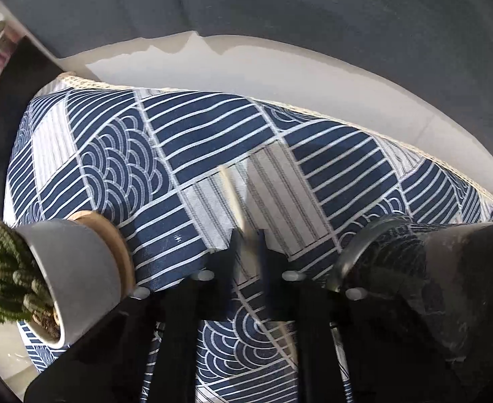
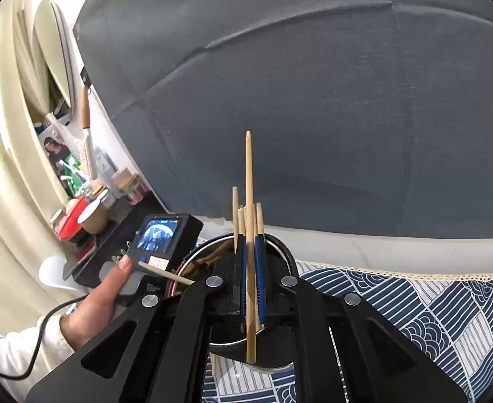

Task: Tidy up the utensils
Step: 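Lower the right stick into the cup while the left tool swings its stick over the rim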

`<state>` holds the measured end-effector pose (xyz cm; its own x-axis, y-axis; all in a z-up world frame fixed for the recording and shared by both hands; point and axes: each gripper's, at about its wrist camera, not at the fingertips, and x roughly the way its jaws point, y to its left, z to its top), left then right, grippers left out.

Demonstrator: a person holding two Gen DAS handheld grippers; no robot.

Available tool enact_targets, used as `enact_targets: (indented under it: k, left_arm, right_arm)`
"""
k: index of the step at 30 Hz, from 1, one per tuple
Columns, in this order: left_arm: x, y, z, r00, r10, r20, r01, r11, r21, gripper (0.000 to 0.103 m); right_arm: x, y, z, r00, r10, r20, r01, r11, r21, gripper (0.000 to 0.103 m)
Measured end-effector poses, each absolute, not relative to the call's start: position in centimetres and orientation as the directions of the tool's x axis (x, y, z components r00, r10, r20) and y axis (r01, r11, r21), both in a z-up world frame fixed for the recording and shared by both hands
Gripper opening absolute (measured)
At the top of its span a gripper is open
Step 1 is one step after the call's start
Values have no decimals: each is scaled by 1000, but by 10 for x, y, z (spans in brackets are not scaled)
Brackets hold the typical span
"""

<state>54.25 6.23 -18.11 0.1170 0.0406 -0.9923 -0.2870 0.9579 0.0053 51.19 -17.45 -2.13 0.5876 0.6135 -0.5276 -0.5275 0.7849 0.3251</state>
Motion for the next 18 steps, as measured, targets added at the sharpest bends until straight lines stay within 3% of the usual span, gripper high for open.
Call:
enact_targets:
  k: [10, 18]
  left_arm:
    - [521, 91, -158, 155, -27, -988, -277, 958, -70, 4]
    - [504, 95, -63, 344, -52, -938, -234, 962, -139, 4]
  right_arm:
    - [508, -189, -11, 604, 610, -514, -522, 789, 324, 5]
    - [507, -194, 2, 600, 662, -449, -546, 749, 375, 5]
